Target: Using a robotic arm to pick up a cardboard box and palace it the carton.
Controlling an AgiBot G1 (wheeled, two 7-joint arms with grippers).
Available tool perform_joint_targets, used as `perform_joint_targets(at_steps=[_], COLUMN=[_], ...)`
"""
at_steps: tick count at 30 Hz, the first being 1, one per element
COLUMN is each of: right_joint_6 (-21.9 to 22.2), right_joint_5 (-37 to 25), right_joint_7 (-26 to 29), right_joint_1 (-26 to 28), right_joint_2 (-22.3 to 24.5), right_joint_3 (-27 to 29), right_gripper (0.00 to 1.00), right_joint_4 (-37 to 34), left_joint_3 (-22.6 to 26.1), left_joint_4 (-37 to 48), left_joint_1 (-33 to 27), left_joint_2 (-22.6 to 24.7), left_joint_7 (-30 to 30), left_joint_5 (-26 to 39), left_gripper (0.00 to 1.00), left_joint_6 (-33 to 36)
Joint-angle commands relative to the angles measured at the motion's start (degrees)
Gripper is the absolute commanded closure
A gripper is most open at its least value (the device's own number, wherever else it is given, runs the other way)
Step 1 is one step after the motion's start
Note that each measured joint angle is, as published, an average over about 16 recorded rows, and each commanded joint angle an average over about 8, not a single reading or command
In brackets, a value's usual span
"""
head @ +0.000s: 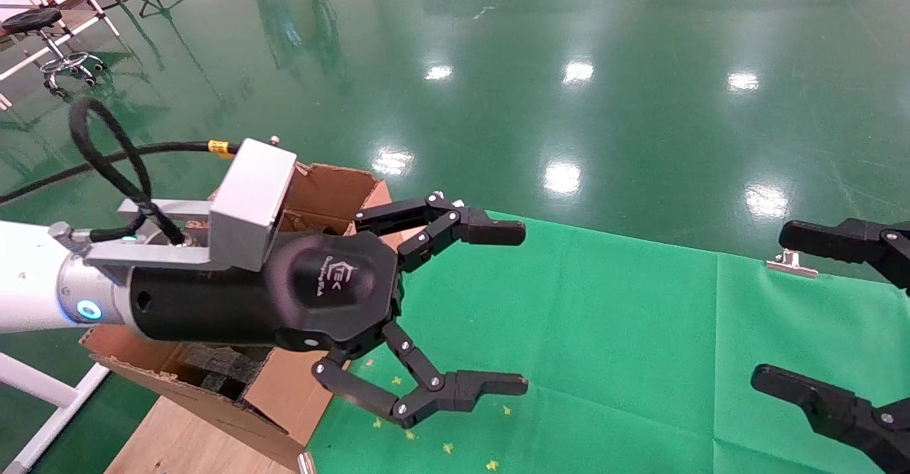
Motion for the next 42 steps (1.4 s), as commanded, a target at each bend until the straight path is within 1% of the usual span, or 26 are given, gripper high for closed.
perform_joint_targets(at_steps=[1,42], right_joint_6=[0.0,0.0], right_joint_5=[0.0,0.0], right_joint_7=[0.0,0.0], right_joint_1=[0.0,0.0], right_joint_2=[0.0,0.0], right_joint_3=[0.0,0.0], right_gripper=[0.0,0.0], right_joint_4=[0.0,0.0], left_joint_3=[0.0,0.2], left_joint_4=[0.1,0.4], left_joint_1=[-0.1,-0.4], left_joint_2=[0.0,0.0], left_joint_7=[0.0,-0.1], left_joint_5=[0.1,0.5], left_gripper=[0.0,0.0], left_joint_6=[0.0,-0.2])
